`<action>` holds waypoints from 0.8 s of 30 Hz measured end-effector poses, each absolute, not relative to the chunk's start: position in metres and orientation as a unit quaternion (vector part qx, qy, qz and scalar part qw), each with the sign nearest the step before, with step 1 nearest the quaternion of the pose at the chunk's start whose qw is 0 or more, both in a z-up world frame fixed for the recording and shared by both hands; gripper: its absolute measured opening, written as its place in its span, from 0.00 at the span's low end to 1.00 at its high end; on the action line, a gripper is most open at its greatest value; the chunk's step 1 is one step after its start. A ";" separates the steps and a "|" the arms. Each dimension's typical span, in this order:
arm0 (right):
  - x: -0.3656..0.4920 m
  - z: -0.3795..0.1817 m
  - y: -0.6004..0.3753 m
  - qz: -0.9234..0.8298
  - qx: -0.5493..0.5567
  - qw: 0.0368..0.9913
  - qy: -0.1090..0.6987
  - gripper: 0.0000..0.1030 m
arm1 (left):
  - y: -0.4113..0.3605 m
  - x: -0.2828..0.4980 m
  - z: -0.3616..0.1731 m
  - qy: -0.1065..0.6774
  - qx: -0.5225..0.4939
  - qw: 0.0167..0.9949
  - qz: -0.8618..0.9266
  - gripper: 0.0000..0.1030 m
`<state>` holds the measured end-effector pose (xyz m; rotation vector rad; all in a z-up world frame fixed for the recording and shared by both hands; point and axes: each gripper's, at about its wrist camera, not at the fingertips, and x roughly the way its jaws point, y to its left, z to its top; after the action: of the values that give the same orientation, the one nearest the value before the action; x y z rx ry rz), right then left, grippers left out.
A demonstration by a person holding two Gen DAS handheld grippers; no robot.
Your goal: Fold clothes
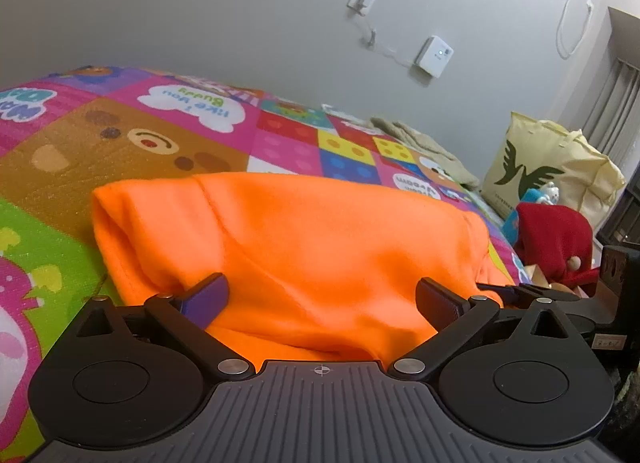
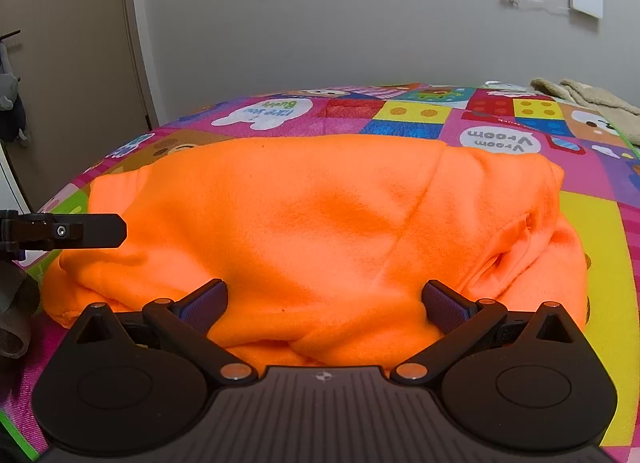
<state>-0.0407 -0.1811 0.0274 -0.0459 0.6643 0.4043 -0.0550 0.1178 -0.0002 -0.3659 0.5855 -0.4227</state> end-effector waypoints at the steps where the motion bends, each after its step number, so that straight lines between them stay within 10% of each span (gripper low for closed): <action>1: -0.041 0.027 -0.181 0.197 -0.022 0.925 0.324 1.00 | 0.118 -0.055 0.000 0.285 -0.178 0.919 -0.206 0.99; 24: -0.043 0.027 -0.177 0.187 -0.031 0.928 0.320 1.00 | 0.147 -0.099 0.005 0.310 -0.203 0.921 -0.117 0.99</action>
<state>-0.0428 -0.1773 0.0273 -0.0642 0.6562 0.3831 -0.0993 0.1473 0.0050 -0.4177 0.6377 -0.2399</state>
